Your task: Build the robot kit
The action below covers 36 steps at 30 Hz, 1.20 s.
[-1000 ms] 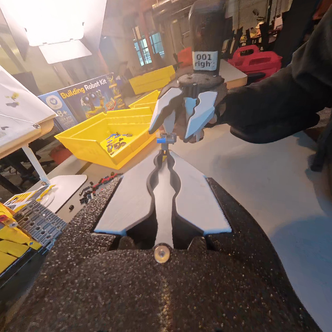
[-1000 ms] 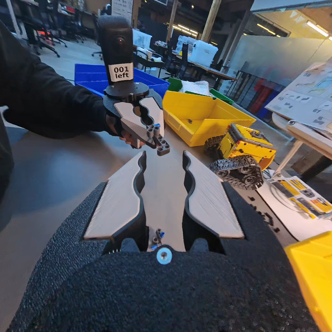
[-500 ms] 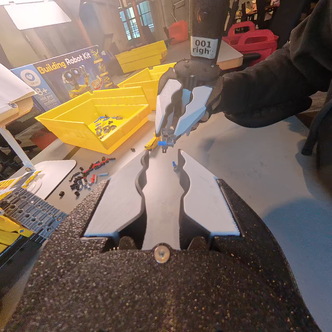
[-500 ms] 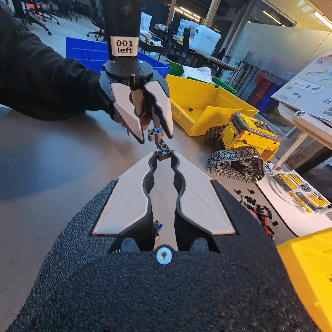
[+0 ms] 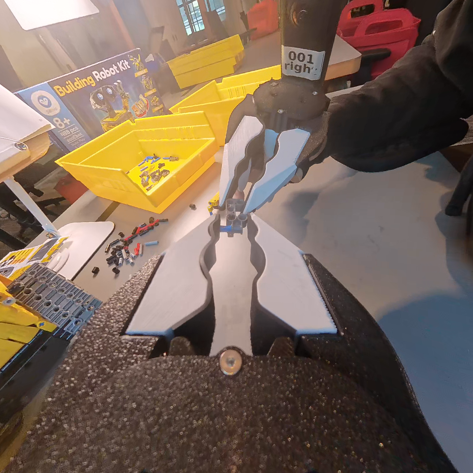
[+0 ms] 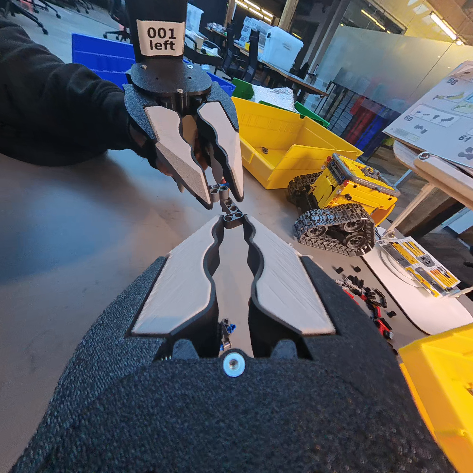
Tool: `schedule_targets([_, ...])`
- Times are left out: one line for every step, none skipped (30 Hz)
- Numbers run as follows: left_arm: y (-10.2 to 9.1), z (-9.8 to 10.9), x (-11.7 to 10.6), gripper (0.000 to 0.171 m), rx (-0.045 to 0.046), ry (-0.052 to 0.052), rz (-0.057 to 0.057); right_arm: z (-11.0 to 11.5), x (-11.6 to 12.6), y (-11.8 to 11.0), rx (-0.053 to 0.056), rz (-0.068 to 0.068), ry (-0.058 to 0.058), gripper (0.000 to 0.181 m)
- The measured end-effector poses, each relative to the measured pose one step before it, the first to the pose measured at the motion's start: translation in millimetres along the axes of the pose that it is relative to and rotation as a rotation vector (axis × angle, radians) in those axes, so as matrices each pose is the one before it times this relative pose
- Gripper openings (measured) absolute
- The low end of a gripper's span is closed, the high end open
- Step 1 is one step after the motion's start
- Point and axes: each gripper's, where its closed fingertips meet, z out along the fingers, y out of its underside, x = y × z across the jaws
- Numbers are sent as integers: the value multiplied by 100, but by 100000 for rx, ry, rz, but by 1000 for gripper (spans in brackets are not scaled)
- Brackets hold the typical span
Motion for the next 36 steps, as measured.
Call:
schedule_targets([58,0,-59,20,-324,-145,-406,25,24,39,-23,196,315,15])
schedule_targets([29,8,-98,20,-182,-385,-363,21,69,3,71,539,439,15])
schedule_targets([6,6,-38,20,-178,-202,-208,5,29,16,-3,171,164,15])
schedule_targets([14,5,-8,20,-148,90,-119,9,-3,21,29,77,-90,15])
schedule_targets([-4,2,-11,20,76,-5,-151,-6,24,-16,220,246,69,15])
schedule_targets([-6,3,-15,20,90,-77,-245,3,9,3,98,265,91,15])
schedule_targets([39,-2,-19,20,-143,16,-251,20,16,48,-108,138,50,15])
schedule_targets([40,13,-22,20,-203,-56,-229,32,17,55,-98,272,120,15])
schedule_targets([28,23,-51,20,-97,-218,-325,29,41,51,55,373,262,15])
schedule_targets([53,20,-35,20,-118,-143,-437,20,27,70,-81,296,125,14])
schedule_targets([89,17,-2,20,-309,134,-414,43,-15,106,-248,211,-185,14])
schedule_targets([108,18,-17,20,-291,91,-325,38,5,107,-183,474,-99,14])
schedule_targets([103,35,-31,20,-238,-120,-315,45,23,115,-269,435,47,14])
schedule_targets([128,35,-19,20,-441,-27,-271,44,6,135,-400,127,-83,14])
schedule_targets([135,46,-14,20,-433,19,-318,35,16,136,-399,136,12,14])
schedule_targets([99,37,-45,20,-171,-116,-417,50,29,111,-296,307,142,14])
schedule_targets([99,22,-9,20,-21,-25,-332,45,16,88,-221,381,-78,14])
schedule_targets([142,21,87,20,-203,724,-241,36,-26,122,-421,319,-328,14])
schedule_targets([156,14,35,20,-259,476,-309,18,9,91,-252,213,-84,14])
schedule_targets([144,-10,-74,20,-38,-297,-119,9,63,73,-136,376,262,14])
schedule_targets([115,-25,-55,20,-75,-175,150,12,37,89,-357,459,-128,14])
schedule_targets([102,-47,-26,20,-250,101,162,-1,33,103,-290,390,-165,14])
schedule_targets([81,-36,-32,20,-240,115,49,-22,46,56,55,474,-80,14])
schedule_targets([62,-26,-5,20,-176,262,-167,-4,7,55,44,586,-359,14])
schedule_targets([51,-6,14,20,-187,402,-449,1,-6,29,-22,330,-297,14])
schedule_targets([51,19,-17,20,-231,230,-524,10,15,56,-215,-219,3,14])
schedule_targets([68,16,-36,20,-346,-75,-329,26,8,78,-372,-311,0,14])
schedule_targets([78,38,-48,20,-425,-209,-176,27,5,102,-439,-6,2,14])
schedule_targets([67,25,-61,19,-386,-305,-213,26,17,69,-240,112,85,15])
schedule_targets([53,31,-34,19,-364,-147,-411,13,24,64,-264,0,85,14])
schedule_targets([55,37,-25,19,-462,-17,-480,1,37,49,-323,-192,199,14])
schedule_targets([55,45,-55,19,-395,-262,-511,24,81,42,-343,-185,603,14])
schedule_targets([29,36,-44,19,-305,-334,-348,17,41,82,-529,-71,241,14])
schedule_targets([61,40,-5,19,-462,-120,-17,18,-13,92,-512,72,-122,14])
schedule_targets([77,33,27,19,-425,36,73,18,-18,88,-407,94,-104,14])
schedule_targets([91,32,10,19,-498,64,-32,34,-23,109,-615,160,-112,14])
